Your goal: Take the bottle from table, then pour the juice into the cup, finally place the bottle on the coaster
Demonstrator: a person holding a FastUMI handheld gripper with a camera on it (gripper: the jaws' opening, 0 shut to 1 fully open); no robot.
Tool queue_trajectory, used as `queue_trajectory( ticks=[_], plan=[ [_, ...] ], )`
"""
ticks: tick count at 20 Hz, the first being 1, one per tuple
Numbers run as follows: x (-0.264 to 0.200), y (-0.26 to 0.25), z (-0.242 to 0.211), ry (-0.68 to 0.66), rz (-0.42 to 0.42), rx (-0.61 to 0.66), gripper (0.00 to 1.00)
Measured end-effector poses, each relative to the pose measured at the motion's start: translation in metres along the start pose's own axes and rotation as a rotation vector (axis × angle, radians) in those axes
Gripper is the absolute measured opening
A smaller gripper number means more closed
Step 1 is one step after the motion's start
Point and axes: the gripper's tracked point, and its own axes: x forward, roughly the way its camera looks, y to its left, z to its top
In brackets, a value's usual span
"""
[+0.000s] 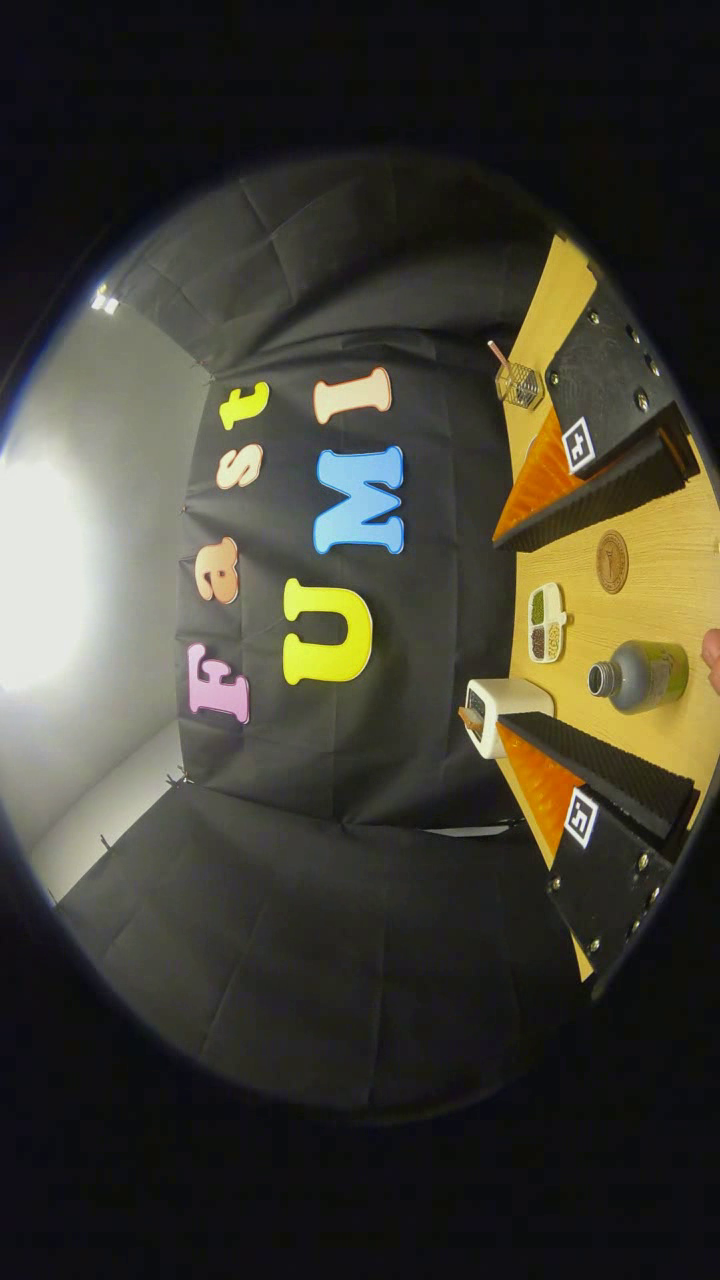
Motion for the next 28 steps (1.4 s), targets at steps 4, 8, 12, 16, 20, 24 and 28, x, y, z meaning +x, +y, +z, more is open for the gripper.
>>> queue_trajectory(
  ticks=[4, 8, 12, 16, 20, 24, 28],
  plan=[
    [0.01, 0.011, -0.029, 0.054, 0.002, -0.025, 0.98],
    [0.023, 0.017, -0.058, 0.102, 0.004, -0.002, 0.98],
    [0.033, 0.026, -0.09, 0.174, 0.008, -0.013, 0.99],
    [0.036, 0.03, -0.117, 0.23, 0.0, 0.019, 0.98],
    [0.036, 0.033, -0.141, 0.28, -0.012, 0.025, 0.99],
    [0.035, 0.036, -0.165, 0.339, -0.026, 0.029, 0.99],
    [0.032, 0.039, -0.186, 0.385, -0.042, 0.038, 0.99]
  ],
)
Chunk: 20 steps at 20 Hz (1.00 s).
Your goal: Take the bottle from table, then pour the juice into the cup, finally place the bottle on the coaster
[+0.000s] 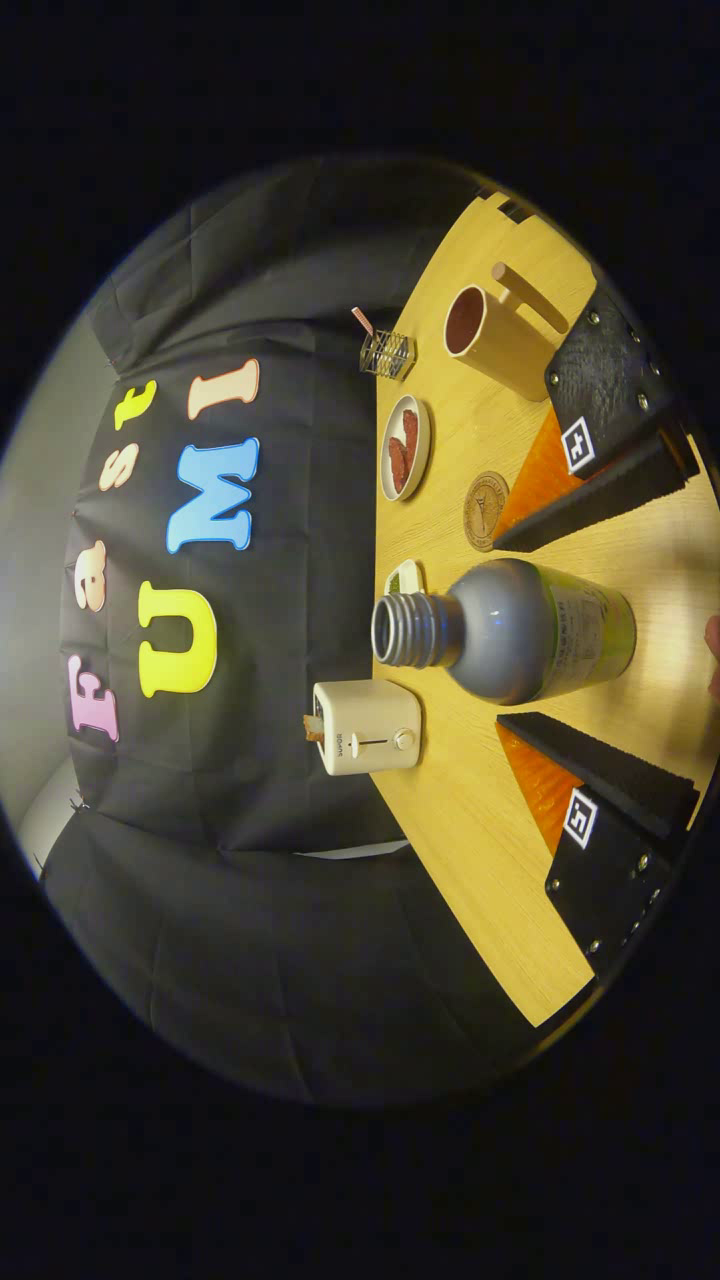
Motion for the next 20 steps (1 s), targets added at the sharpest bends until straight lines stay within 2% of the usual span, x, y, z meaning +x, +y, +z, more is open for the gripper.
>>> queue_trajectory(
  ticks=[12, 16, 18, 20],
  plan=[
    [0.01, 0.005, -0.051, 0.144, -0.02, -0.009, 0.99],
    [0.012, 0.005, -0.057, 0.161, -0.021, -0.014, 0.92],
    [0.013, 0.005, -0.056, 0.158, -0.013, -0.001, 0.81],
    [0.013, 0.006, -0.055, 0.161, -0.008, 0.006, 0.81]
  ],
)
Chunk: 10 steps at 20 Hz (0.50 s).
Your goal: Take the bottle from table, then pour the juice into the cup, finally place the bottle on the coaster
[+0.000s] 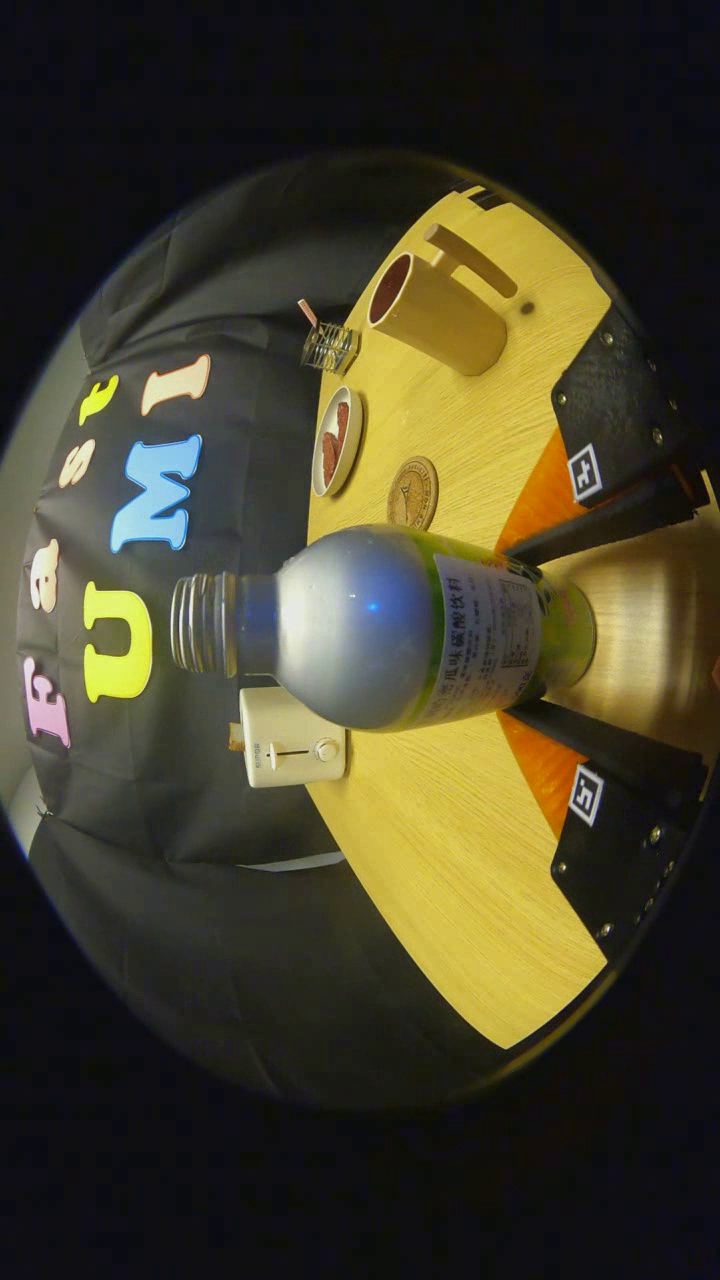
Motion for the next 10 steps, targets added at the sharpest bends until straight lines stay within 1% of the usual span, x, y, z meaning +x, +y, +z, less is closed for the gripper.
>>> queue_trajectory(
  ticks=[3, 6, 7, 10],
  plan=[
    [-0.001, 0.0, 0.003, 0.016, 0.026, 0.045, 0.77],
    [-0.002, -0.001, 0.016, 0.019, 0.05, 0.091, 0.77],
    [-0.002, 0.0, 0.021, 0.02, 0.063, 0.116, 0.74],
    [-0.005, 0.001, 0.037, 0.008, 0.104, 0.2, 0.74]
  ],
)
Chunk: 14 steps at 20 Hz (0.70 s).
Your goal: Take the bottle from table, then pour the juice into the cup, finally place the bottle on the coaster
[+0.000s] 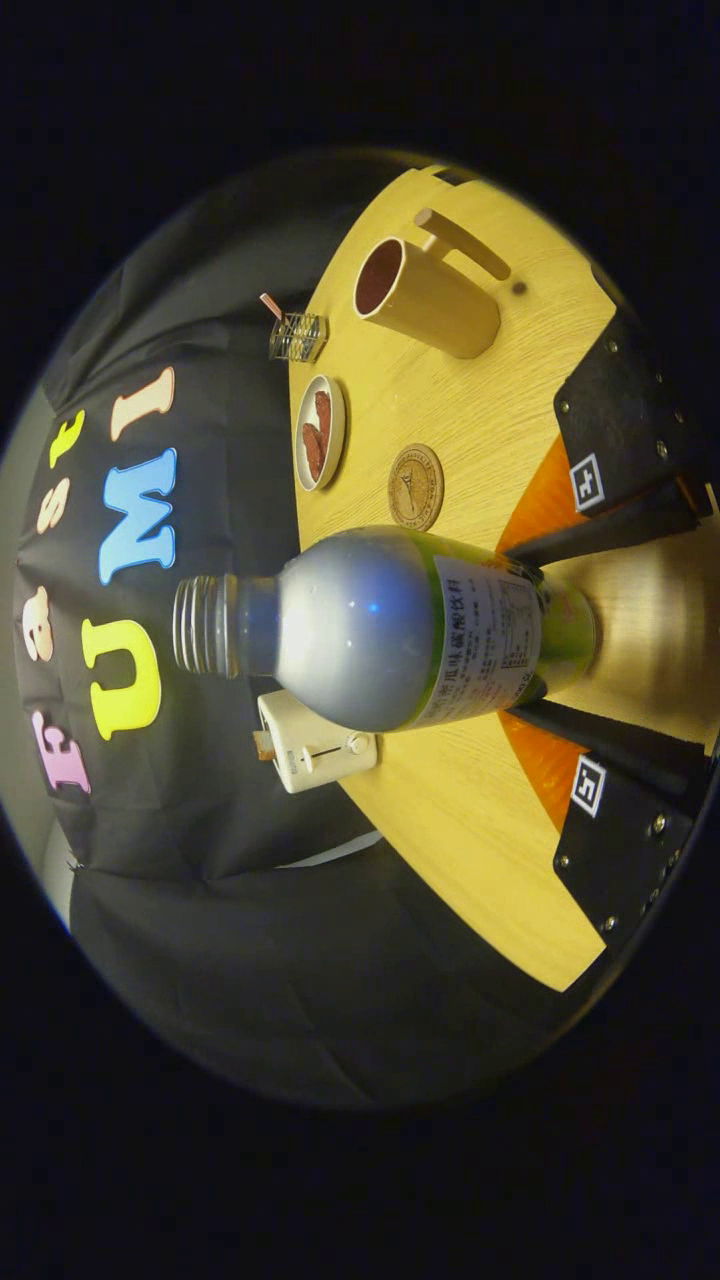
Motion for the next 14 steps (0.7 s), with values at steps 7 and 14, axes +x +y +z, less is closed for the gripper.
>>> queue_trajectory(
  ticks=[7, 14],
  plan=[
    [-0.011, -0.009, 0.04, -0.055, 0.055, 0.181, 0.74],
    [-0.018, -0.033, 0.071, -0.117, 0.082, 0.343, 0.73]
  ],
)
